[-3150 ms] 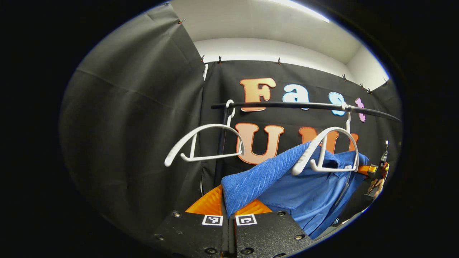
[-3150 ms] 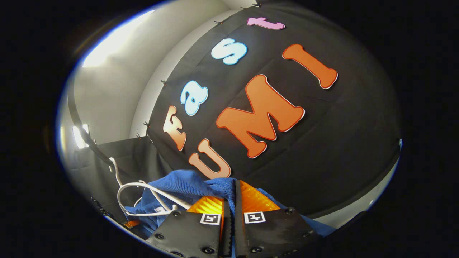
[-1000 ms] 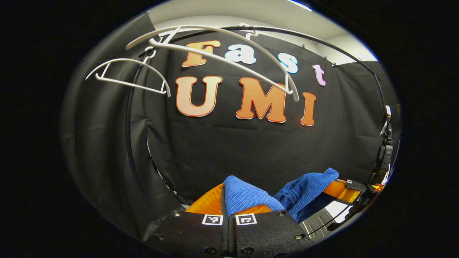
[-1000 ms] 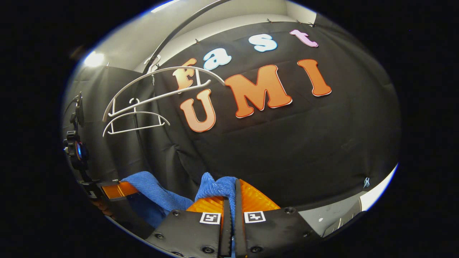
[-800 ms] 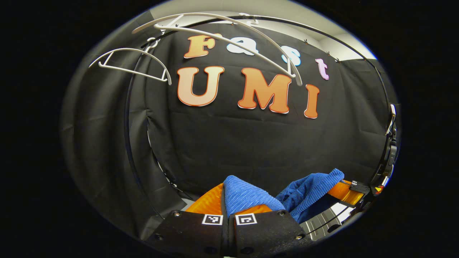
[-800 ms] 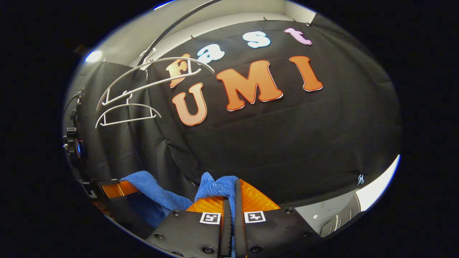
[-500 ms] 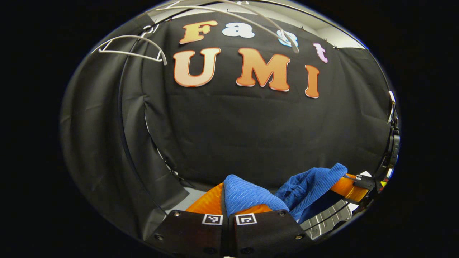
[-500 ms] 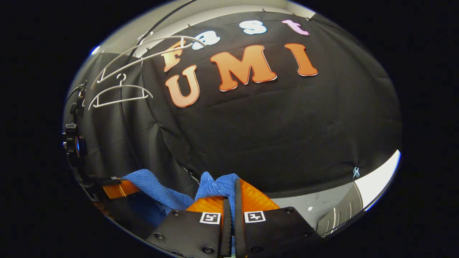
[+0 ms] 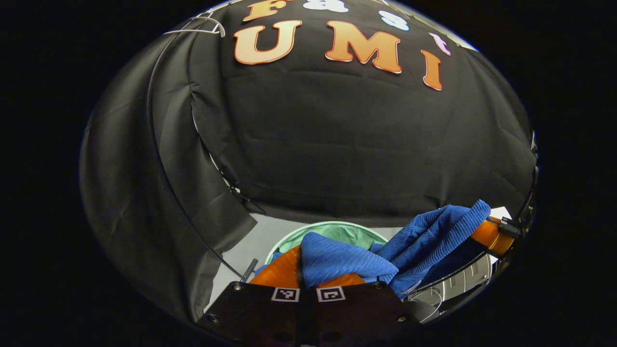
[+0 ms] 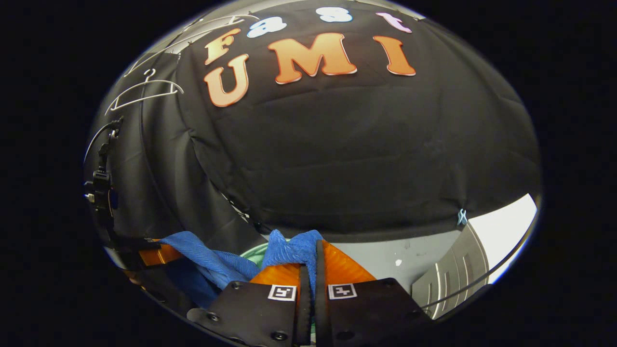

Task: Grasp the clothes on the hanger with both hands and then place them into the laundry hamper below.

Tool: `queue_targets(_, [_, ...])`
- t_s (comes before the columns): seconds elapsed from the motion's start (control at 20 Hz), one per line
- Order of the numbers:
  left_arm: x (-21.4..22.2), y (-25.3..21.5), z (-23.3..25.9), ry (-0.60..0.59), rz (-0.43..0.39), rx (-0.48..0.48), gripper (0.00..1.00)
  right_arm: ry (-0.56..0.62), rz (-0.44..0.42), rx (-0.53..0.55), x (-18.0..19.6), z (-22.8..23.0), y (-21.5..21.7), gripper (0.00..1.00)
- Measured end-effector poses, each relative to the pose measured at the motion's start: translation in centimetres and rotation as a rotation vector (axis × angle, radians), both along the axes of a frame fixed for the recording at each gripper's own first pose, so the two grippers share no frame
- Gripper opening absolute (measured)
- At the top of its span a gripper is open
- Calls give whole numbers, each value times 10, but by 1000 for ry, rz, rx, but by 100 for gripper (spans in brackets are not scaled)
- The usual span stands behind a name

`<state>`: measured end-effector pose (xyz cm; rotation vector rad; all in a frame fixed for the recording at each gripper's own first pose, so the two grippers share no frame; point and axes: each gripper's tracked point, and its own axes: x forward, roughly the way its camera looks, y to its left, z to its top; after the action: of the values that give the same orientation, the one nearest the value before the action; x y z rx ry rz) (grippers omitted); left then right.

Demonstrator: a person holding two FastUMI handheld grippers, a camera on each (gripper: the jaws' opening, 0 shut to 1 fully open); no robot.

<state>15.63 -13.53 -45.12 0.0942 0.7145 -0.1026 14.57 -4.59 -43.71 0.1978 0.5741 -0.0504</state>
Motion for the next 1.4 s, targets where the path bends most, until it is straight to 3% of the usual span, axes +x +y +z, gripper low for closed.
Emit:
queue_targets(0.4, [-19, 13, -84, 168, 32, 11, 0, 177, -53, 19, -27, -99, -9, 11])
queue_targets(0.65, [-38, 20, -119, 250, 58, 26, 0, 264, -76, 34, -40, -141, 10, 11])
queue_targets(0.95, [-64, 29, -160, 372, 60, 110, 3, 383, -30, 3, -58, -184, 19, 12])
queue_targets(1.15, [-74, 19, -169, 405, 59, 56, 14, 431, -31, 1, -65, -193, 21, 14])
queue_targets(1.2, [-78, 19, -169, 418, 67, 46, 18, 427, -37, -5, -63, -192, 20, 21])
queue_targets(1.25, [-80, 18, -170, 429, 79, 33, 20, 420, -42, -9, -63, -188, 16, 22])
queue_targets(1.3, [-85, 16, -170, 436, 93, 17, 30, 412, -46, -8, -62, -184, 15, 38])
queue_targets(1.35, [-89, 15, -171, 444, 105, 5, 37, 403, -51, -1, -62, -182, 15, 35])
queue_targets(1.4, [-93, 14, -171, 453, 113, -4, 43, 399, -56, -3, -63, -180, 14, 44])
